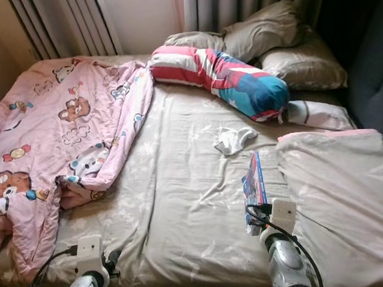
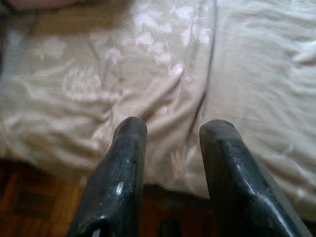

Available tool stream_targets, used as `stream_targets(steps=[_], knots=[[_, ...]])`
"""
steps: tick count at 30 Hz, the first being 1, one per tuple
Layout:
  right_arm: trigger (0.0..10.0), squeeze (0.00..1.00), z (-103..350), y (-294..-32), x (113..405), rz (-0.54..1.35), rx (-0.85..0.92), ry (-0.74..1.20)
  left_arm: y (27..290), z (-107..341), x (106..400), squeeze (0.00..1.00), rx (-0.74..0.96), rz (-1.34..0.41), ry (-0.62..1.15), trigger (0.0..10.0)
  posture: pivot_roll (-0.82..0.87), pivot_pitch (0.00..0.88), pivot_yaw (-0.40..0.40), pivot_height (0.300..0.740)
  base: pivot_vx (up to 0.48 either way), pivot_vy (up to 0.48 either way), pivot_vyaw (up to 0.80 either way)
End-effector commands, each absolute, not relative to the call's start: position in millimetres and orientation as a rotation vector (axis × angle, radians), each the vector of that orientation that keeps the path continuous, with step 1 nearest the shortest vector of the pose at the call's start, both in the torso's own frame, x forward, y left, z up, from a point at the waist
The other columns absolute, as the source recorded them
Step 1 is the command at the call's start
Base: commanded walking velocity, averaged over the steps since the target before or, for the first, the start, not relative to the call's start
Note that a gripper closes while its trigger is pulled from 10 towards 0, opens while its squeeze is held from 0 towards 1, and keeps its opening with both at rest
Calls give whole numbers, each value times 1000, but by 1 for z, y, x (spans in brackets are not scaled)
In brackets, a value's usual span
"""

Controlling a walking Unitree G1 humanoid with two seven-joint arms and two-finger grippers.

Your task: Clean up the room

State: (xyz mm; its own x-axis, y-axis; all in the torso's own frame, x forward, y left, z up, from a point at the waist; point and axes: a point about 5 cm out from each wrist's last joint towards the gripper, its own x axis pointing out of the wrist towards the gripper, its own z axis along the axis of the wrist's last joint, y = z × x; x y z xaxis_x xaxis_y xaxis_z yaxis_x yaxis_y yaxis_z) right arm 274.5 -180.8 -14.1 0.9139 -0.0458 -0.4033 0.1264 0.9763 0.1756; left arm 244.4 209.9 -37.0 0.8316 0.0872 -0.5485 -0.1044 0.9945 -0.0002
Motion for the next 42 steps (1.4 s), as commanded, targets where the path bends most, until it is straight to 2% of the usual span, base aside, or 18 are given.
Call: stream_targets(steps=[1,30,39,42], knots=[[10000,0,-7,-190,279,-109,188,369,205,-38,244,0,-46,95,582,10000,-27,45,-4,740,0,0,0],[10000,0,-13,-191,275,-136,151,426,206,-41,240,0,-42,97,587,10000,-19,63,-3,740,0,0,0],[10000,0,-13,-191,276,-141,143,429,207,-41,239,0,-41,98,590,10000,-16,71,2,686,0,0,0],[10000,0,-11,-191,277,-139,153,408,208,-41,238,0,-40,99,590,10000,-13,71,3,682,0,0,0]])
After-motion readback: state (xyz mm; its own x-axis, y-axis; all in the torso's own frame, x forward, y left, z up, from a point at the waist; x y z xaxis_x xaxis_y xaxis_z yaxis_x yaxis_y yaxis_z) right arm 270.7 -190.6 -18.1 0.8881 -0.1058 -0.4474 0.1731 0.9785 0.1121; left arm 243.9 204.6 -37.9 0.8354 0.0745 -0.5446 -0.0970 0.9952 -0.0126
